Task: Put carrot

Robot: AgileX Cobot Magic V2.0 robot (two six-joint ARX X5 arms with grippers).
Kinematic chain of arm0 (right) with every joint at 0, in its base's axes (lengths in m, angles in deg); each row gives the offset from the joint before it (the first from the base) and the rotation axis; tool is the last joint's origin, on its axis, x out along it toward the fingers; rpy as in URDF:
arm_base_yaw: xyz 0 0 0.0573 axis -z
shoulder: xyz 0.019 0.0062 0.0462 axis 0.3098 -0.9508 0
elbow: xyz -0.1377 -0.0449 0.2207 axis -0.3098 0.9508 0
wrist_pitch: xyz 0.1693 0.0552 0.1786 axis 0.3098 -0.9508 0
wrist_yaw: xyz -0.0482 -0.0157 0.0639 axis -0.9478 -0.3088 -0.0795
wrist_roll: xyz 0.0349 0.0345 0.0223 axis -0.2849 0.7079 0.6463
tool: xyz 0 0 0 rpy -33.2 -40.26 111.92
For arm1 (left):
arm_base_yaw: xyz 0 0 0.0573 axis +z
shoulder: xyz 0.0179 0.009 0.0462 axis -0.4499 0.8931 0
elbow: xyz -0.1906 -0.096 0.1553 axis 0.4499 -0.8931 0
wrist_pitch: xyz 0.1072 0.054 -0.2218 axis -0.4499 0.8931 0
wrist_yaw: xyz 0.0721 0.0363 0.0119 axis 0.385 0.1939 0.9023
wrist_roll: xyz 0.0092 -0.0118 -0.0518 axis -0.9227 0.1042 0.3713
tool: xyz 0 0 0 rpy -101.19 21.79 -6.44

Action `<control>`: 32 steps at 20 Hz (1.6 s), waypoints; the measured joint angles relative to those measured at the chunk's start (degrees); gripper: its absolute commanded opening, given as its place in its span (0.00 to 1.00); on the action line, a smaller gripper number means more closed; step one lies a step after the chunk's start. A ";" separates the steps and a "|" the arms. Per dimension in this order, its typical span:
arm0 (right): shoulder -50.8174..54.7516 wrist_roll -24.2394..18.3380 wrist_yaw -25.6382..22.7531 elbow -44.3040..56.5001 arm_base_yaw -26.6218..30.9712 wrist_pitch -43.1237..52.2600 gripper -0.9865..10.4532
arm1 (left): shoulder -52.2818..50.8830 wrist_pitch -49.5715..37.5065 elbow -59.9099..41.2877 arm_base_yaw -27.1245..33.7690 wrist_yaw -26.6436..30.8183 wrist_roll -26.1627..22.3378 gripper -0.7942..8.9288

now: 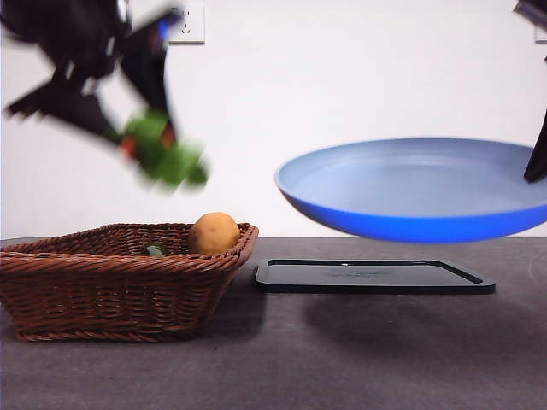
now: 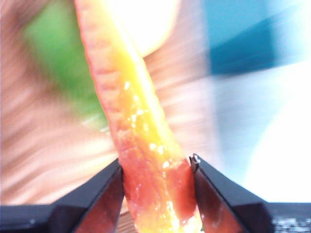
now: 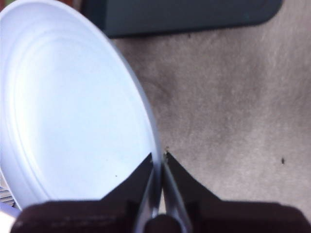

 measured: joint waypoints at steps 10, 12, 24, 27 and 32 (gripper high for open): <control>-5.84 3.76 0.35 0.00 -6.45 3.37 0.09 | 4.02 -14.14 0.35 -25.24 4.33 -2.51 0.24; -5.84 4.07 0.33 0.00 -6.45 3.37 0.09 | 7.45 -13.03 0.33 -27.10 4.46 -3.34 0.24; -5.84 4.46 0.33 0.02 -6.43 3.28 0.09 | 14.36 -9.60 0.33 -27.89 4.48 -6.03 0.40; -5.84 5.03 0.28 0.00 -6.43 3.26 0.09 | 13.03 -8.74 0.33 -27.41 0.94 -5.92 0.40; -10.97 4.83 0.09 -5.88 -3.96 1.14 0.09 | 2.43 -3.02 3.93 -23.23 0.17 -5.84 0.40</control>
